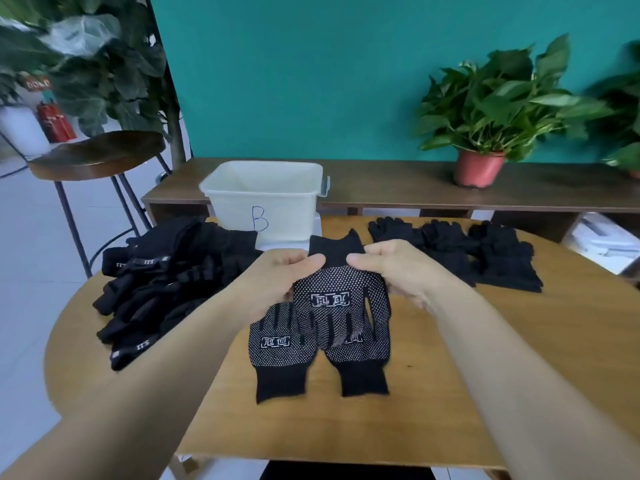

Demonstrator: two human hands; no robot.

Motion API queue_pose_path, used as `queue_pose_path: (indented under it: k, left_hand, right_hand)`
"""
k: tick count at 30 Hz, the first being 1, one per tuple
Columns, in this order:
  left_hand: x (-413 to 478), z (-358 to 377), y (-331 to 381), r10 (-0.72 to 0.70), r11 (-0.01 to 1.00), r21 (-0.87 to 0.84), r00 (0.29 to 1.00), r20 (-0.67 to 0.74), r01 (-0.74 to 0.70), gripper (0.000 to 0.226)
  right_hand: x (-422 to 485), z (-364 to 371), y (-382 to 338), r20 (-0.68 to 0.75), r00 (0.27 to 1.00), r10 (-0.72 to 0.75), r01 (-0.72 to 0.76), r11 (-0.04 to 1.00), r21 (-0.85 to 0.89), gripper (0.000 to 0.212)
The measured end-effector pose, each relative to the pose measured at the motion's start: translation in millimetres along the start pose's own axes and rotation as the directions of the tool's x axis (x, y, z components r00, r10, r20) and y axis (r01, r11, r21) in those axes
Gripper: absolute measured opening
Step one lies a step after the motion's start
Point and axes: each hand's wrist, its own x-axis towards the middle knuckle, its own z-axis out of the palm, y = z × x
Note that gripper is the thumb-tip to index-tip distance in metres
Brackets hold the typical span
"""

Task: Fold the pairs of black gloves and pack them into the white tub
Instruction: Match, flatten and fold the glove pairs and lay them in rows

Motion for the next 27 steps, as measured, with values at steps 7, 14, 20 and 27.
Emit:
queue_pose_path:
  k: [7,14,20,27]
  left_hand:
    - [49,0,-5,-0.094,0.996,0.002,0.993,0.068,0.094,0.025]
    - [110,-5,-9,-0.093,0.994,0.05,0.994,-0.05,0.095,0.029]
    - [115,-2,-34,-0.121,0.987,0.107,0.993,-0.003,0.121,0.07]
    - [90,13,-62,-0.058,0.966,0.253,0.998,0.009,0.054,0.022]
  right_hand:
    - [51,-25,21,-0.055,0.997,0.047,-0.044,0.998,0.046,0.013]
    - [106,-40,28,-0.116,0.991,0.069,-0.067,0.997,0.026,0.038]
    - [111,-40,62,-0.112,0.991,0.079,-0.085,0.995,-0.049,0.038]
    - [78,-29,83,-0.087,0.996,0.017,-0.027,0.992,-0.124,0.049]
